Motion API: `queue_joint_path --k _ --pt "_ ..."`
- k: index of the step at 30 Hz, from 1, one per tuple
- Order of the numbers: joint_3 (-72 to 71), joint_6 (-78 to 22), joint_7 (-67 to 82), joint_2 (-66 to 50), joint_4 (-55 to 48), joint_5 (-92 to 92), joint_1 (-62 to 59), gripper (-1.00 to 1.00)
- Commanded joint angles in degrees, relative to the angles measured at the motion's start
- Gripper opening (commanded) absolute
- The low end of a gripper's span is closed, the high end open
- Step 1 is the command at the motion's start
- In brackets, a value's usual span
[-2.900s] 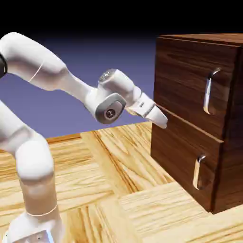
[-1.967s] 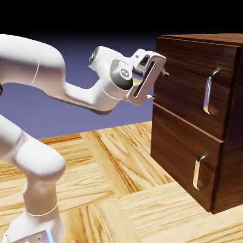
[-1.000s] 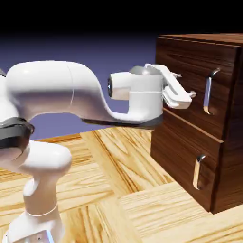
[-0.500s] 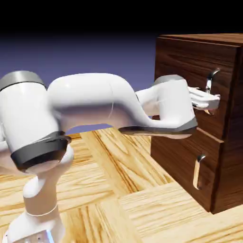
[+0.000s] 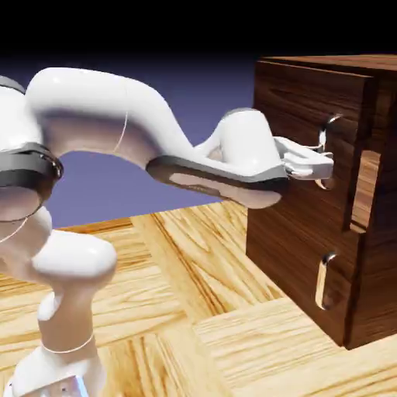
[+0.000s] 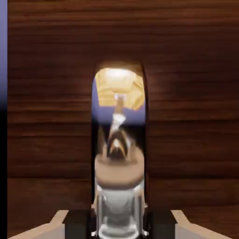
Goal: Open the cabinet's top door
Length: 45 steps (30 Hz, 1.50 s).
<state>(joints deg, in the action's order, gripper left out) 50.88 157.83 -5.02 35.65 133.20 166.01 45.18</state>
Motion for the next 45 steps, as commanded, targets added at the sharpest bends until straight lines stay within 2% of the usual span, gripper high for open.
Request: queue_joint_path --k 1,16,32,45 --pt "-1.85 -0.01 -1.22 -0.63 0.52 0.0 -2.07 -1.0" --pt "-30.96 0.43 -13.92 -3.56 7.09 -2.7 -33.22 -1.0" --pt "-54.78 -2.47 10.71 17.27 24.99 -42.57 -52.62 -1.0" --pt "-67.12 -9.49 31.13 31.93 33.67 -74.97 -52.59 -1.0"
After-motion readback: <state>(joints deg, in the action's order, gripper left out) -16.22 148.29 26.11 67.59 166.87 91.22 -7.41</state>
